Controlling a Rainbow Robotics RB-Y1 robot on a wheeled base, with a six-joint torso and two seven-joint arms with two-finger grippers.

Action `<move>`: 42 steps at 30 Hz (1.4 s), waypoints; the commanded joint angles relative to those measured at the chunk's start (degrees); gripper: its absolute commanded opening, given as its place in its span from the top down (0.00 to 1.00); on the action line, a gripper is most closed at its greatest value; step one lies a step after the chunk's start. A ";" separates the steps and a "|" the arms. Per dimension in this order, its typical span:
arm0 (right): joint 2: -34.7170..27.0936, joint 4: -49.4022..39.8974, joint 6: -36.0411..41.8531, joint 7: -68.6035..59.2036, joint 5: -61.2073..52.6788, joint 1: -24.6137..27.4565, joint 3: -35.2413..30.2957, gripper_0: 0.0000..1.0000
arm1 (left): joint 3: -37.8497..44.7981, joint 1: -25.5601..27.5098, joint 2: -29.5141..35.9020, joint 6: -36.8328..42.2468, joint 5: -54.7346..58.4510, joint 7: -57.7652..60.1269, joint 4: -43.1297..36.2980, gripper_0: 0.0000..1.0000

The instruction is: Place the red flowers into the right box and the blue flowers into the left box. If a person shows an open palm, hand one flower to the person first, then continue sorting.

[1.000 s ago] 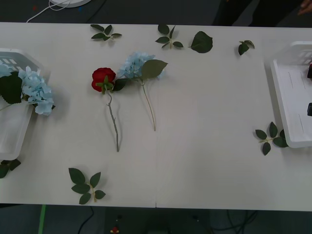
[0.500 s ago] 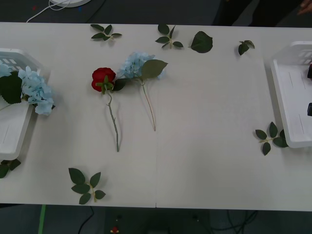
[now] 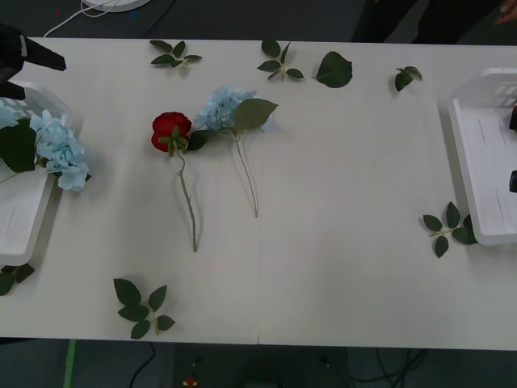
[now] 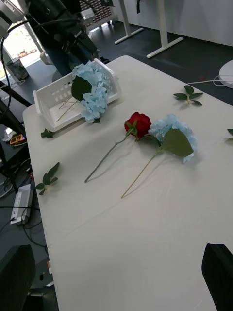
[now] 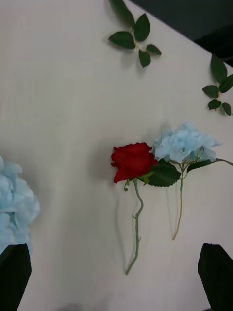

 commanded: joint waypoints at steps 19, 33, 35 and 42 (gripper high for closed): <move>-2.09 -0.25 0.23 1.54 -0.78 0.70 -1.45 0.00 | -43.56 -9.37 -9.94 -5.96 -19.58 28.17 -5.08 0.00; -2.09 -0.25 0.23 1.54 -0.78 0.70 -1.45 0.00 | -49.80 -4.71 -18.64 -23.28 -29.60 28.25 5.30 0.00; -2.09 -0.25 0.23 1.54 -0.78 0.70 -1.45 0.00 | -50.24 -3.83 -18.72 -24.24 -30.30 28.34 5.21 0.00; -2.09 -0.25 0.23 1.54 -0.78 0.70 -1.45 0.00 | -50.50 -1.90 -18.72 -25.21 -31.97 28.25 5.21 0.00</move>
